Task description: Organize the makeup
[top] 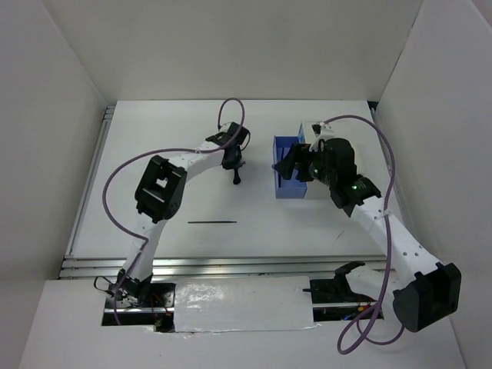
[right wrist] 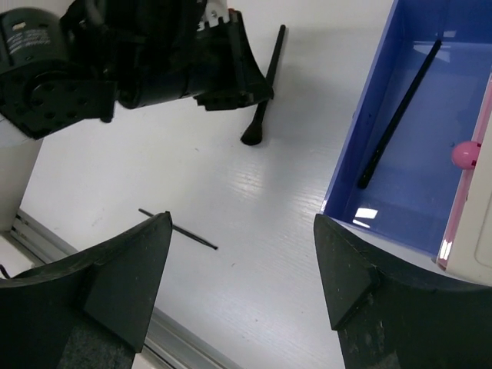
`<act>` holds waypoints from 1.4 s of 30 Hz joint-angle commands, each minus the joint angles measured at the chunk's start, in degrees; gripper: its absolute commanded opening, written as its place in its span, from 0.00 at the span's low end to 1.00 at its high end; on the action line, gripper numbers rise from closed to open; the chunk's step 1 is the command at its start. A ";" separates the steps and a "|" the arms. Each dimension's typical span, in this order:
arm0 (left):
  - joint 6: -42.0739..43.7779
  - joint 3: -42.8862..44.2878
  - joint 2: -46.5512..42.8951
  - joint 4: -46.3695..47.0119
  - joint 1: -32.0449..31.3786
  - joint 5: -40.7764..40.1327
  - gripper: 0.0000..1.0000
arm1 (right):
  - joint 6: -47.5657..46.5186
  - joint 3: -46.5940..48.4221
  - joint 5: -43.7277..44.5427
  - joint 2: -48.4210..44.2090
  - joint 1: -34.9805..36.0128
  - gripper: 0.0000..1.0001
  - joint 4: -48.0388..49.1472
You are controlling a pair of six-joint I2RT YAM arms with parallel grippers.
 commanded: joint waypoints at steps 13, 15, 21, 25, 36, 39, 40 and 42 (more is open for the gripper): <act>9.53 -33.53 -39.39 38.40 -0.07 37.15 0.00 | 12.71 -4.43 -2.62 0.62 -0.87 0.97 18.49; 9.26 -34.77 -41.67 39.29 -0.07 37.69 0.00 | 15.26 -3.55 -3.58 2.02 -0.87 0.95 20.86; 8.21 -36.09 -44.23 40.16 -0.07 40.85 0.00 | 21.06 -3.47 -7.80 5.45 -0.52 0.93 30.62; 6.80 -37.84 -45.72 42.98 -0.24 43.13 0.00 | 22.21 -1.98 -8.77 8.70 -0.52 0.89 33.00; 4.25 -39.34 -44.41 46.32 -0.77 47.18 0.00 | 22.48 1.46 -13.87 16.97 0.89 0.47 38.70; 4.08 -39.16 -43.35 46.23 -0.68 47.36 0.02 | 21.60 0.84 -14.93 16.62 1.15 0.16 40.47; 4.08 -39.08 -43.09 46.23 -0.68 47.62 0.11 | 21.25 0.58 -14.93 16.18 1.15 0.09 40.56; 3.90 -38.81 -42.56 46.14 -0.68 47.53 0.41 | 20.37 0.93 -14.75 16.00 1.15 0.07 39.17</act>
